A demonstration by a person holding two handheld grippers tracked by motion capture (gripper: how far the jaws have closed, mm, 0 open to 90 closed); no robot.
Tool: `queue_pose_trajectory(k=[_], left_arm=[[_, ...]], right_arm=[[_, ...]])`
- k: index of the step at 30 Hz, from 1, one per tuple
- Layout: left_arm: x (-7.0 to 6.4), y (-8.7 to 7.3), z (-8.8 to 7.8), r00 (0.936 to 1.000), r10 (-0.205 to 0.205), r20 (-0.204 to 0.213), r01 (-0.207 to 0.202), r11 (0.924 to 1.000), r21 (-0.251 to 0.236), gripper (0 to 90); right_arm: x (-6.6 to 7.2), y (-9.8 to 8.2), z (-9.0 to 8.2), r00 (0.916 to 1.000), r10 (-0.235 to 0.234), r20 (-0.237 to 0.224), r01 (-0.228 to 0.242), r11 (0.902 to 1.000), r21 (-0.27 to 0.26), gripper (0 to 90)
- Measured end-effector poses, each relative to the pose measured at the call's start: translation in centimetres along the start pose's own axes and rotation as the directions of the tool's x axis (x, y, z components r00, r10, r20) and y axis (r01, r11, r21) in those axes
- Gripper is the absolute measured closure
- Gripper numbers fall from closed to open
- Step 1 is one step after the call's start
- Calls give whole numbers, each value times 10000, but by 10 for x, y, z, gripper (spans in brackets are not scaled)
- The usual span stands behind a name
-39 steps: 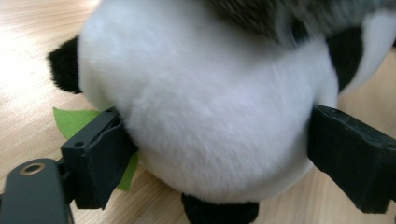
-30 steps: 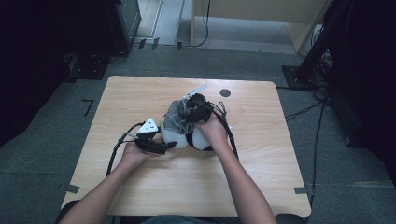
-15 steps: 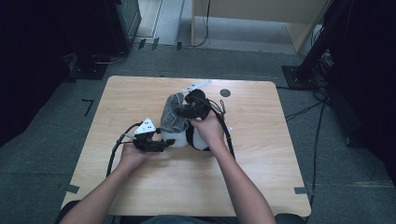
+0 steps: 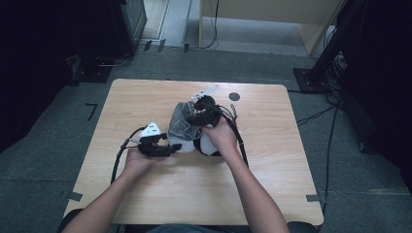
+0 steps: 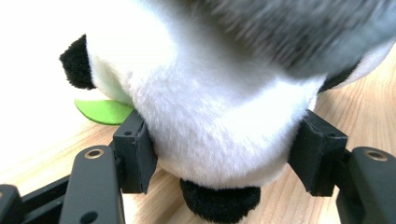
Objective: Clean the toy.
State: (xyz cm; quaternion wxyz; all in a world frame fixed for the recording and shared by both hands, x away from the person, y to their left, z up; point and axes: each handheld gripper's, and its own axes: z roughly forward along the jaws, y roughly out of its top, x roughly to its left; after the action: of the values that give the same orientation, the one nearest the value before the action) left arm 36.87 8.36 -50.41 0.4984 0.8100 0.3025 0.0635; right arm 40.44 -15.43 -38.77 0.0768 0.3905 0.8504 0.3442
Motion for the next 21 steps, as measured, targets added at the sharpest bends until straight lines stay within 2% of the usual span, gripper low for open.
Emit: queue_pose_trajectory(k=[4,10,16,21], left_arm=[[-2,0,1,9999,126,-22,-126,9999,0,334],[-2,1,0,10000,1,-23,-1,10000,32,334],[-2,1,0,10000,-80,15,80,10000,24,334],[-1,1,0,9999,-109,38,109,9999,46,333]], right_arm=[[-13,-14,-17,9995,319,74,-317,9991,-267,752],[-29,-30,-44,9975,644,277,-622,9952,-752,751],[-49,-46,-65,9910,1243,500,-1182,9868,-1107,751],[-63,-62,-76,9835,1655,730,-1560,9804,-1204,751]])
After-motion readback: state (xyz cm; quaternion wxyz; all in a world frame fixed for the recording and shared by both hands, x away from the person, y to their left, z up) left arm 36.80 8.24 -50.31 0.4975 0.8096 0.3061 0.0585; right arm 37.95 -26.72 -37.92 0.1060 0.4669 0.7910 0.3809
